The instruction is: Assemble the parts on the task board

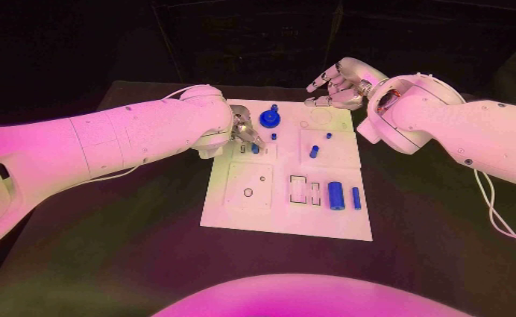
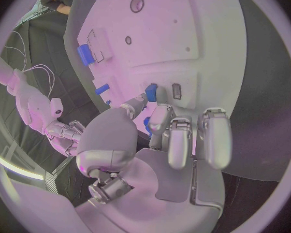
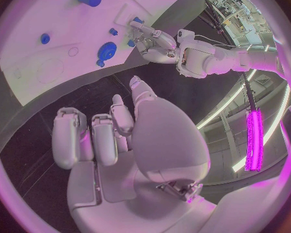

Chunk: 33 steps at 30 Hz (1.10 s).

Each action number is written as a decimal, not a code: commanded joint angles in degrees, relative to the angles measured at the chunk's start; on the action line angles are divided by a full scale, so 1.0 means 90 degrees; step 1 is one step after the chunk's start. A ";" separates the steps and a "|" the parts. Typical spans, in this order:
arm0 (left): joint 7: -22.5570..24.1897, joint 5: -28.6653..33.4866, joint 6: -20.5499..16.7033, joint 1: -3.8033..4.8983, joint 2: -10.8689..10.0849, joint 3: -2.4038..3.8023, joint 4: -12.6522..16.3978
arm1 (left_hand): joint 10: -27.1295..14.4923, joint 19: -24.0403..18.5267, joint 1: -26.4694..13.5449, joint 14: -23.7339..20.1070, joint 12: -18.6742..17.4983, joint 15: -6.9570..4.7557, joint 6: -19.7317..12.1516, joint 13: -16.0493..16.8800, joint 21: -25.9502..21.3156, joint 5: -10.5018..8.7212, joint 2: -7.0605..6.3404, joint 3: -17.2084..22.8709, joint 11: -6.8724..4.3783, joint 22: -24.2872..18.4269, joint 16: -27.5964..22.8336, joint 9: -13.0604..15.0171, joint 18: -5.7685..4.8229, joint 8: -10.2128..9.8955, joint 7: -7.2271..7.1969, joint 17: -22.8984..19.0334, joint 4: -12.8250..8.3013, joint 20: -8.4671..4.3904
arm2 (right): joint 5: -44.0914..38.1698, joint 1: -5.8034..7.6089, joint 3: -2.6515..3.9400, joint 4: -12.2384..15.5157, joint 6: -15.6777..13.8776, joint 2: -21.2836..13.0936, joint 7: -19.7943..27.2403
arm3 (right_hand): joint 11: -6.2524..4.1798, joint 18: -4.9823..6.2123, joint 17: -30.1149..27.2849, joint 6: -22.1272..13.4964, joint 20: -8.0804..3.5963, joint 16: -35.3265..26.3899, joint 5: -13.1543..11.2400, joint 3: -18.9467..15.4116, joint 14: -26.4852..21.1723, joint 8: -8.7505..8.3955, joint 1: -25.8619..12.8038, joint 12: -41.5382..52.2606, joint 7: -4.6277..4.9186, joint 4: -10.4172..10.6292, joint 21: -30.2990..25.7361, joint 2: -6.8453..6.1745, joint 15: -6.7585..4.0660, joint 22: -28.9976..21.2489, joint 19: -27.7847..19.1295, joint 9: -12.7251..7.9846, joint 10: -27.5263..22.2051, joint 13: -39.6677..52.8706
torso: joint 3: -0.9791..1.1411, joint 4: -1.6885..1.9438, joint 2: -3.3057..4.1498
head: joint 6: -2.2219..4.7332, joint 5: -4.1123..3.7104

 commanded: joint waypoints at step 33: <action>-0.0102 -0.0040 0.0466 0.0203 -0.0402 0.0924 0.0224 | -0.0363 0.0076 0.0589 0.0662 -0.0601 0.0000 -0.0194 -0.0540 -0.0429 -0.0458 0.0345 -0.2225 0.0047 0.0103 0.0019 -0.0081 0.0032 -0.0211 0.0084 0.1677 0.0754 -0.0059 | 0.0016 0.0010 0.0004 -0.0099 0.0021 0.0019 0.0084 | 0.0000 0.0117 0.0571 -0.0026 -0.0010 -0.0089 0.0021 -0.0103 0.0407 0.0028 -0.0053 -0.0109 0.0002 0.0077 -0.0099 0.0062 -0.0047 -0.0110 -0.0099 -0.0008 -0.0090 -0.0061 | 0.0002 0.0020 -0.0008 | 0.0113 -0.0060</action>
